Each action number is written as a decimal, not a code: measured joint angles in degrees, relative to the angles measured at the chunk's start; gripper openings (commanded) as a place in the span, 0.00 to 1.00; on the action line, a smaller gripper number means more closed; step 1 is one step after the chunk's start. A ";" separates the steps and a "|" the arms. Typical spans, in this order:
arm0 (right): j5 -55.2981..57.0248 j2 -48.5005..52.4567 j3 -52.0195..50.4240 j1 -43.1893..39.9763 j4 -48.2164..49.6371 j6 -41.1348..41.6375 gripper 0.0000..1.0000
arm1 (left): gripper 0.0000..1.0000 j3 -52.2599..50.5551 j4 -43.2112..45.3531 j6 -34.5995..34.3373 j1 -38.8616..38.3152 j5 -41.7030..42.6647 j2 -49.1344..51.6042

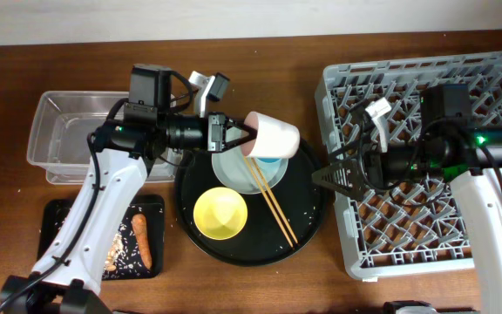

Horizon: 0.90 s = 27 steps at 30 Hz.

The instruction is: Sort waste into correct bins and load items into the dishwasher rack

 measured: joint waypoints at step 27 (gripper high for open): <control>-8.81 0.07 0.00 3.72 3.72 -3.17 0.78 | 0.00 0.00 3.45 0.07 -7.52 11.13 0.00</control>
